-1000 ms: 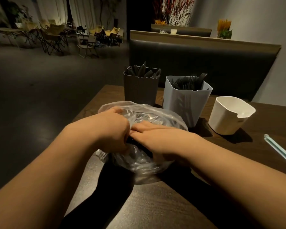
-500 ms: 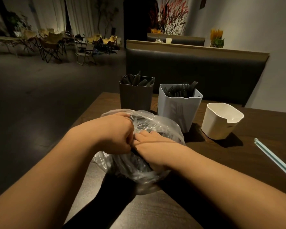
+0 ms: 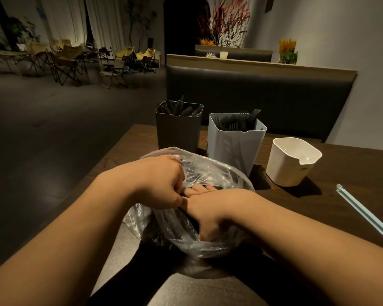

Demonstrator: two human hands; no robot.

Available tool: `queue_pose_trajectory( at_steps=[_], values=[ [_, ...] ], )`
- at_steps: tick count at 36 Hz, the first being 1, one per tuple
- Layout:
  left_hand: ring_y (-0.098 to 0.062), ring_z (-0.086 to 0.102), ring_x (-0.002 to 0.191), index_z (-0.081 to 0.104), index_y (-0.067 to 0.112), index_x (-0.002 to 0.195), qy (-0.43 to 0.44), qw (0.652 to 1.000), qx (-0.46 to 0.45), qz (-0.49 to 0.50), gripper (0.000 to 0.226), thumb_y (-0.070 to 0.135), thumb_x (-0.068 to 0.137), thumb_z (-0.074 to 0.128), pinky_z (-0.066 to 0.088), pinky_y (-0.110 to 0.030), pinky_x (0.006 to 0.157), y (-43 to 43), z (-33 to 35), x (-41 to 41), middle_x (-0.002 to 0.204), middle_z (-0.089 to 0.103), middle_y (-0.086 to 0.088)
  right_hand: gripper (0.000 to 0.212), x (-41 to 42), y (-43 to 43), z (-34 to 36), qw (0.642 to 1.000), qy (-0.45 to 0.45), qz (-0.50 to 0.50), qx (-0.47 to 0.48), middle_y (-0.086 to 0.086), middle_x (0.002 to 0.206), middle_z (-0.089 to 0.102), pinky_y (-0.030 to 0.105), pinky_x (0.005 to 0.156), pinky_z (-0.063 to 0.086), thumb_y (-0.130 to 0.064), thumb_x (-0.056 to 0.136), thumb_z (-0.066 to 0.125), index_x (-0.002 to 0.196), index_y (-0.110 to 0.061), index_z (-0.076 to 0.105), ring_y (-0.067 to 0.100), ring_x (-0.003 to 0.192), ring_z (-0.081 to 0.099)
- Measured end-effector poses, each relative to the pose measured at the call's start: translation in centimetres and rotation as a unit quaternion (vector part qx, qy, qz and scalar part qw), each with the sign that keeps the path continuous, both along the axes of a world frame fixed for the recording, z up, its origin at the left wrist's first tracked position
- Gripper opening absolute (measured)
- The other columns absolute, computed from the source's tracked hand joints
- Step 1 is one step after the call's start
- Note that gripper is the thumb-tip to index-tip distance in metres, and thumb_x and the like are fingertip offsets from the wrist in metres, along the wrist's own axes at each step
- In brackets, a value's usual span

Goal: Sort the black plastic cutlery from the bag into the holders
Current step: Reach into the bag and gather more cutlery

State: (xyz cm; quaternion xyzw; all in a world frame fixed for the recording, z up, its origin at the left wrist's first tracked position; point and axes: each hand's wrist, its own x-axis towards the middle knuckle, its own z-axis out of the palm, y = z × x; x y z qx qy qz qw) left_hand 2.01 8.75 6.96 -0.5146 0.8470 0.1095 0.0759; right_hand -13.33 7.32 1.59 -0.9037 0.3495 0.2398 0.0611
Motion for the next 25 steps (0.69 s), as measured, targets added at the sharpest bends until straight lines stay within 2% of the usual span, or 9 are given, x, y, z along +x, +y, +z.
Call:
queue_pose_trajectory(
  at_steps=[3, 6, 8, 11, 13, 15, 18, 21, 25],
  values=[
    [-0.016, 0.045, 0.129, 0.07, 0.019, 0.069, 0.003, 1.0, -0.002, 0.001, 0.027, 0.041, 0.083, 0.065, 0.045, -0.044, 0.105, -0.1, 0.0, 0.1, 0.124, 0.065, -0.002, 0.075, 0.2, 0.4, 0.6, 1.0, -0.008, -0.001, 0.007, 0.01, 0.136, 0.041, 0.048, 0.11, 0.04, -0.03, 0.078, 0.075, 0.143, -0.019, 0.04, 0.032, 0.127, 0.039],
    [-0.015, 0.048, 0.126, 0.072, 0.018, 0.069, 0.01, 1.0, -0.001, 0.008, 0.029, 0.044, 0.078, 0.063, 0.049, -0.045, 0.1, 0.0, 0.1, 0.1, 0.12, 0.067, -0.002, 0.025, 0.6, 1.0, 1.0, 0.999, -0.032, 0.024, -0.022, 0.007, 0.096, 0.057, 0.037, 0.086, 0.053, -0.023, 0.081, 0.073, 0.098, -0.012, 0.059, 0.027, 0.091, 0.057],
    [-0.015, 0.049, 0.124, 0.072, 0.016, 0.07, 0.015, 1.0, -0.001, 0.006, 0.029, 0.041, 0.078, 0.062, 0.049, -0.045, 0.1, 0.1, 0.2, 0.0, 0.119, 0.068, -0.004, 0.018, 0.6, 1.4, 1.3, 0.998, -0.029, 0.038, -0.038, 0.006, 0.086, 0.059, 0.034, 0.074, 0.05, -0.02, 0.083, 0.071, 0.095, -0.009, 0.065, 0.025, 0.078, 0.056],
    [-0.012, 0.047, 0.124, 0.073, 0.018, 0.074, 0.032, 0.999, -0.009, -0.005, 0.021, 0.037, 0.082, 0.066, 0.048, -0.043, 0.101, 0.3, 0.2, -0.2, 0.12, 0.066, 0.0, 0.01, 0.4, 1.5, 1.7, 0.998, -0.023, 0.046, -0.043, 0.002, 0.073, 0.051, 0.03, 0.066, 0.042, -0.017, 0.085, 0.068, 0.088, -0.012, 0.06, 0.021, 0.068, 0.05],
    [-0.009, 0.046, 0.124, 0.074, 0.027, 0.082, 0.046, 0.999, -0.016, -0.021, 0.013, 0.038, 0.082, 0.067, 0.046, -0.041, 0.104, 0.3, 0.3, -0.1, 0.12, 0.062, 0.008, 0.008, 0.0, 1.3, 1.8, 0.998, -0.044, 0.033, -0.03, 0.002, 0.074, 0.053, 0.031, 0.068, 0.047, -0.016, 0.086, 0.067, 0.09, -0.01, 0.063, 0.022, 0.071, 0.054],
    [-0.006, 0.047, 0.12, 0.072, 0.036, 0.089, 0.074, 0.997, -0.008, -0.029, 0.011, 0.04, 0.081, 0.067, 0.044, -0.039, 0.105, 0.5, 0.5, -0.1, 0.117, 0.059, 0.015, 0.019, -0.6, 0.8, 1.9, 0.996, -0.085, 0.014, -0.02, 0.002, 0.083, 0.058, 0.033, 0.071, 0.052, -0.02, 0.085, 0.068, 0.102, -0.013, 0.065, 0.021, 0.076, 0.057],
    [-0.002, 0.049, 0.116, 0.07, 0.04, 0.099, 0.103, 0.994, -0.003, -0.033, 0.022, 0.034, 0.079, 0.065, 0.044, -0.035, 0.105, 0.9, 1.2, -0.1, 0.115, 0.058, 0.02, 0.024, -1.7, 0.2, 2.9, 0.994, -0.11, -0.01, 0.005, -0.007, 0.081, 0.052, 0.027, 0.063, 0.043, -0.024, 0.087, 0.069, 0.109, -0.019, 0.062, 0.008, 0.067, 0.048],
    [0.004, 0.054, 0.11, 0.067, 0.043, 0.113, 0.105, 0.994, 0.015, -0.028, 0.031, 0.023, 0.089, 0.067, 0.043, -0.018, 0.094, 1.4, 2.1, 0.0, 0.115, 0.061, 0.024, 0.019, -2.7, -0.6, 4.1, 0.99, -0.135, -0.034, 0.029, -0.012, 0.082, 0.054, 0.023, 0.071, 0.04, -0.022, 0.086, 0.07, 0.103, -0.027, 0.062, 0.01, 0.075, 0.051],
    [0.006, 0.056, 0.107, 0.067, 0.041, 0.116, 0.119, 0.993, 0.0, -0.025, 0.037, 0.015, 0.09, 0.064, 0.046, -0.015, 0.092, 1.8, 3.2, 0.5, 0.112, 0.063, 0.025, 0.043, -3.7, -1.5, 4.7, 0.982, -0.161, -0.072, 0.064, -0.018, 0.087, 0.061, 0.016, 0.068, 0.042, -0.01, 0.084, 0.067, 0.12, -0.032, 0.064, 0.0, 0.075, 0.055]
  ],
)
